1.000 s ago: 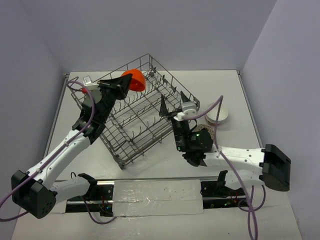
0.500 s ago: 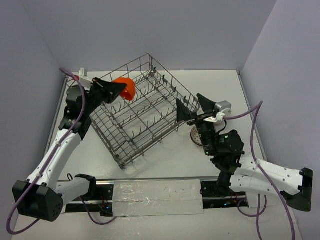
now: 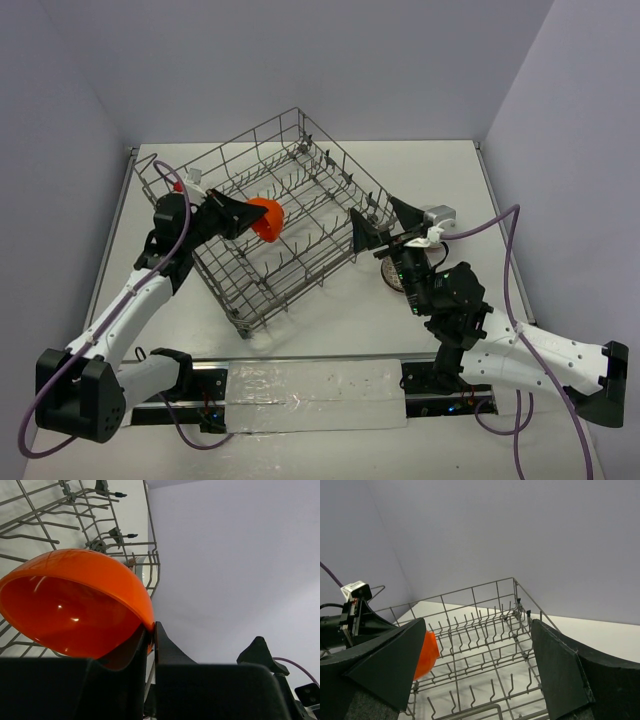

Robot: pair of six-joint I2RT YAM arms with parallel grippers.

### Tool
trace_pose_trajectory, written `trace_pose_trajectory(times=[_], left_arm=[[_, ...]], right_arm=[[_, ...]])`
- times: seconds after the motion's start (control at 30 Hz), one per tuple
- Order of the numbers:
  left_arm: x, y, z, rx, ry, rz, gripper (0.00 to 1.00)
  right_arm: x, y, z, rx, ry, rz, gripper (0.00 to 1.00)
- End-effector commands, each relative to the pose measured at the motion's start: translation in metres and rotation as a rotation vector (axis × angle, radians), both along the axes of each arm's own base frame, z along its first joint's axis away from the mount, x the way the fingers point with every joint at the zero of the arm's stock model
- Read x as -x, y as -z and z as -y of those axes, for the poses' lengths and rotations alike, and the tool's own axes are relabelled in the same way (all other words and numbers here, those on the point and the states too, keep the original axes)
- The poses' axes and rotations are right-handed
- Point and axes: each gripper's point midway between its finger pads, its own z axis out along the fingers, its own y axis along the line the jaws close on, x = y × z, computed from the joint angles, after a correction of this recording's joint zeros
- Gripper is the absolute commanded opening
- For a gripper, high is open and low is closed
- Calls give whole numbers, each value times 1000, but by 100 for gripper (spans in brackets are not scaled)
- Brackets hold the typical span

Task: Load the bowls into the dish rack

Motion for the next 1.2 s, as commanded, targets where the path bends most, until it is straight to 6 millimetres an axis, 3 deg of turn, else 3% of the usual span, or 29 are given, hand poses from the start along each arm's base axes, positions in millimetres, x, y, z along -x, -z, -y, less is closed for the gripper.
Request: trace_pose_trajectory(times=[0.0,0.17,0.5,0.8,1.17], left_arm=[[3,-24,4,51,5,84,0],[8,0,8,48,-12,6,0],[13,11,8,1,4,17,0],[14,37,11,-15,19,-38,0],[10,31,-2,-117,-39,-48,0]], right_arm=[[-2,2,1,-16,0,-5,93],[-3,1,3,-19,6,-3,93],[-5,4,2,-19,-5,-2,92],[-5,6,4,-18,2,-3,92],[-4,5,2,-17,-11,2,92]])
